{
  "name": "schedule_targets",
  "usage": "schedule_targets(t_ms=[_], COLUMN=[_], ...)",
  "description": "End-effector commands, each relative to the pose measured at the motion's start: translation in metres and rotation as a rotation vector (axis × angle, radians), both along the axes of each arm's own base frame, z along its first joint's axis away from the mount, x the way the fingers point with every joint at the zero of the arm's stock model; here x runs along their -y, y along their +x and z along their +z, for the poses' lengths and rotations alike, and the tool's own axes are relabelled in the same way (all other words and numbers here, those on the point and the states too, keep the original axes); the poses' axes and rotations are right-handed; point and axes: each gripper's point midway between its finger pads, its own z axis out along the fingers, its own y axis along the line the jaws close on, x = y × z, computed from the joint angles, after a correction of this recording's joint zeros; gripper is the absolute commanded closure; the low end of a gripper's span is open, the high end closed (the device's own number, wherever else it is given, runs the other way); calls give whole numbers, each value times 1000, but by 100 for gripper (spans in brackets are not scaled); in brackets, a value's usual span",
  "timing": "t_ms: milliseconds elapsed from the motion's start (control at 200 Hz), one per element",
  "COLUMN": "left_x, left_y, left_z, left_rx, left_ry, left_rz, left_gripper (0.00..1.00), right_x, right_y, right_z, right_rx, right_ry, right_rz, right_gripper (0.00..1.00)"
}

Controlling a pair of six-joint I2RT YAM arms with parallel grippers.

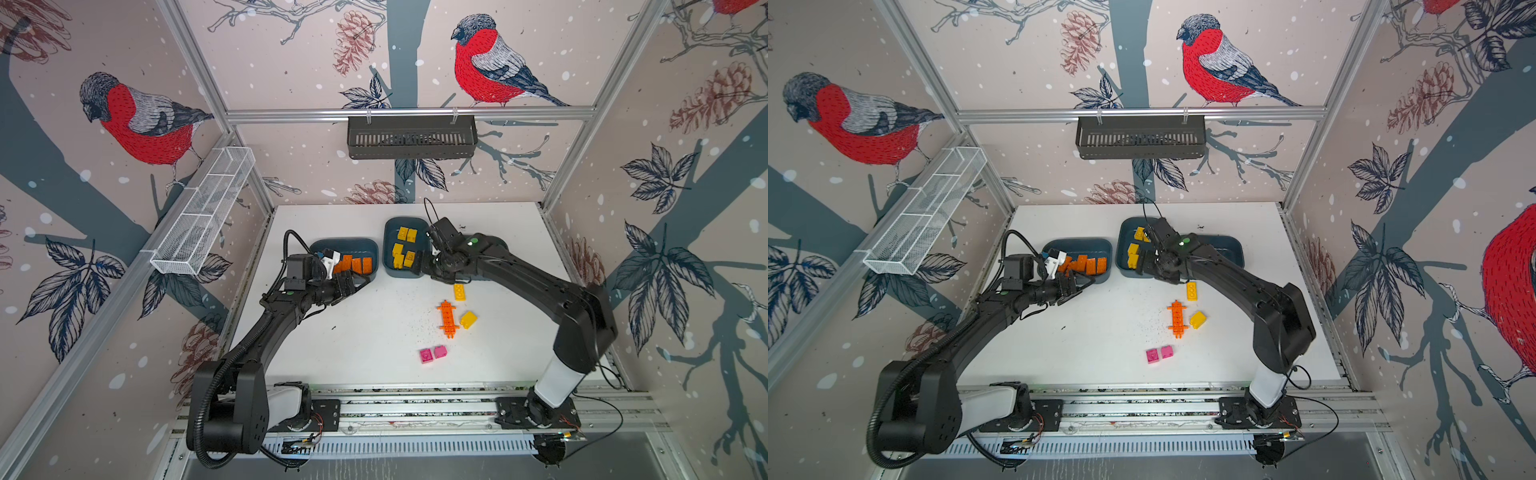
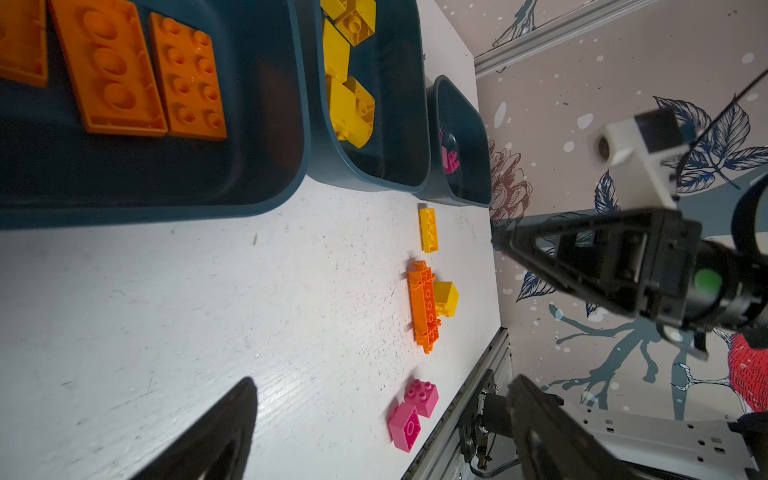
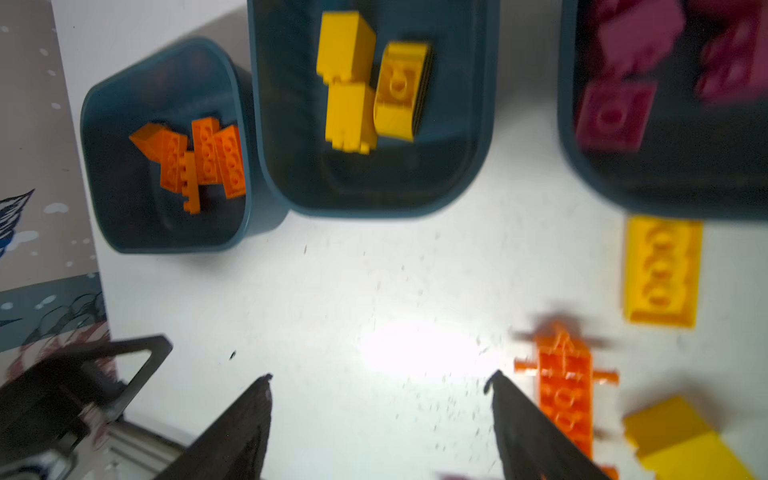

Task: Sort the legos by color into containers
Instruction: 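Lower the right gripper onto a magenta brick near the table edge and grasp it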

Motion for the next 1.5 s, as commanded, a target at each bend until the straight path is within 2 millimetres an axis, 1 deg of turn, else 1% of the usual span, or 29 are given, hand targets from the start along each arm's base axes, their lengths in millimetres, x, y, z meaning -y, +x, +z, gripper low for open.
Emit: schedule_targets(t_ms=[0,110,190,365,440,495,540,585,630,755,856,951,1026,1151,1496], left_x=[1,2,2,4,4,4,4,4,3,3,2,2,1,1,2], left_y=[5,4,2,-1,-3,-4,-4,-4,-4,-5,-6,-8,-9,-9,-8], left_z=[6,7,6,4,4,4,4,3,3,5,4,3,3,4,6], left_rx=[53,63,65,69,74,76,77,77,76,85,84,82,82,83,86], left_ry=[-5,-7,-9,-8,-2,1,8,16,19,21,20,20,24,24,23], left_rz=[-17,-24,-30,-50,-61,-67,-72,-76,-77,-71,-65,-62,-60,-55,-59], left_gripper=[6,6,7,7,7,6,6,7,7,6,7,6,6,6,6], right_x=[-1,7,10,0,3,3,-1,-2,1,0,-4,-1,0,3,5], right_y=[-41,-75,-93,-135,-152,-160,-166,-168,-168,-168,-164,-160,-156,-157,-143], right_z=[-9,-21,-29,-47,-60,-68,-72,-77,-83,-98,-106,-116,-119,-130,-137], right_rx=[-180,-268,-326,-442,-492,-520,-532,-532,-521,-519,-511,-500,-481,-490,-428], right_ry=[54,33,47,44,31,40,52,45,13,-4,3,-38,-38,-66,-101], right_rz=[-150,-201,-245,-311,-376,-423,-442,-459,-476,-511,-533,-549,-560,-563,-564], right_gripper=[16,16,18,18,17,17,17,17,17,21,26,32,35,39,57])
